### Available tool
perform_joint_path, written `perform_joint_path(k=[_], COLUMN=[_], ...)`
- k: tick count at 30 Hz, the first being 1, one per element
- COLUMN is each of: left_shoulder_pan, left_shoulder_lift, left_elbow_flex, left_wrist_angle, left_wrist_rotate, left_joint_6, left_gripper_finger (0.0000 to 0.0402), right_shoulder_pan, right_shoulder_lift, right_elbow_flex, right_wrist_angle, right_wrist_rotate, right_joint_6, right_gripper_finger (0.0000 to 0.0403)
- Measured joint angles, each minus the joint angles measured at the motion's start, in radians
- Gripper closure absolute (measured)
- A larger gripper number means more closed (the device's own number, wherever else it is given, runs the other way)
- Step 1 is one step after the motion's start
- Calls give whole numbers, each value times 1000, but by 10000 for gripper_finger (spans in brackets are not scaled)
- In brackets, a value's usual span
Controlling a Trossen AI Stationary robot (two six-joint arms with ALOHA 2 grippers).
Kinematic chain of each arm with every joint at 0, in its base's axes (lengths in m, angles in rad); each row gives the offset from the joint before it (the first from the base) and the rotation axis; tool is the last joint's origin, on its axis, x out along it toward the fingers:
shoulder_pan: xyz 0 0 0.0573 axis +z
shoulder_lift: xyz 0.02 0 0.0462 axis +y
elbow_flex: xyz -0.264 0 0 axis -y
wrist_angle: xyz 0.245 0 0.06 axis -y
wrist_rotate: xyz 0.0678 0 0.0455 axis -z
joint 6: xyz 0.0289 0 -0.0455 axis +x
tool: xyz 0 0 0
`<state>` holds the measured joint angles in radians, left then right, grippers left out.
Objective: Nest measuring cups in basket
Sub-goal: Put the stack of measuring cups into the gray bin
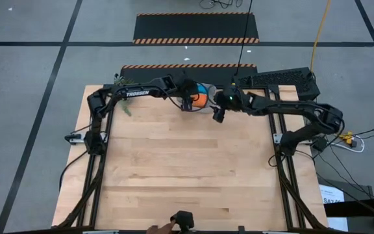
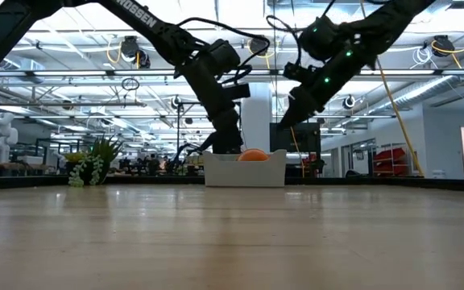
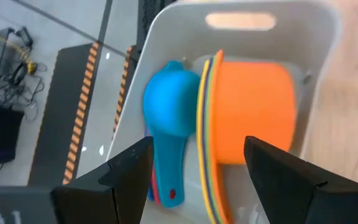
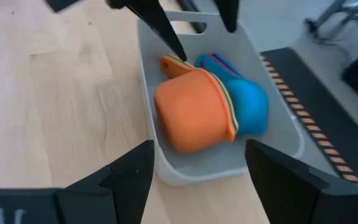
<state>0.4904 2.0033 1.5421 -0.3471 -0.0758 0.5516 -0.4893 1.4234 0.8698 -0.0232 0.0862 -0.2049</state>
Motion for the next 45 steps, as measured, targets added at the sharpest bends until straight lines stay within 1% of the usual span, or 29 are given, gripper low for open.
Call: perform_joint_path(k=[3,9,12,15,17,20,23,26,31,33,36,39,43,45], left_shoulder_pan=[6,41,62,91,108,126,145,146,133,124,112,98,70,52], left_shoulder_lift=[0,-5,-14,-34,-48,-77,-94,-95,-94,-94,-93,-92,-92,-92], left_elbow_flex=[0,0,0,-1,-1,-6,-5,-5,-10,-24,-49,-67,-68,-67], left_wrist_angle=[8,-1,-13,-59,-53,-56,-67,-56,-49,-45,-42,-2,57,75], left_wrist_rotate=[21,32,34,43,51,99,183,244,294,325,328,293,230,198], left_joint_6=[4,4,7,4,4,-1,-12,-12,-7,-3,34,52,54,52], left_gripper_finger=[149,149,149,149,149,149,149,149,149,149,149,149,148,148], right_shoulder_pan=[-46,-126,-155,-176,-191,-208,-218,-221,-209,-203,-189,-174,-163,-162], right_shoulder_lift=[49,145,187,225,243,272,300,327,336,322,287,235,156,116], right_elbow_flex=[54,144,177,204,218,243,274,302,310,311,310,310,309,292], right_wrist_angle=[-10,-20,-18,-22,-20,-16,-12,-15,-20,-61,-135,-227,-345,-364], right_wrist_rotate=[-80,-168,-205,-252,-277,-278,-279,-301,-299,-295,-239,-170,-139,-140], right_joint_6=[-33,-102,-132,-154,-160,-175,-175,-168,-158,-158,-159,-156,-111,-76], right_gripper_finger=[156,153,144,132,123,112,106,106,106,106,106,106,106,106])
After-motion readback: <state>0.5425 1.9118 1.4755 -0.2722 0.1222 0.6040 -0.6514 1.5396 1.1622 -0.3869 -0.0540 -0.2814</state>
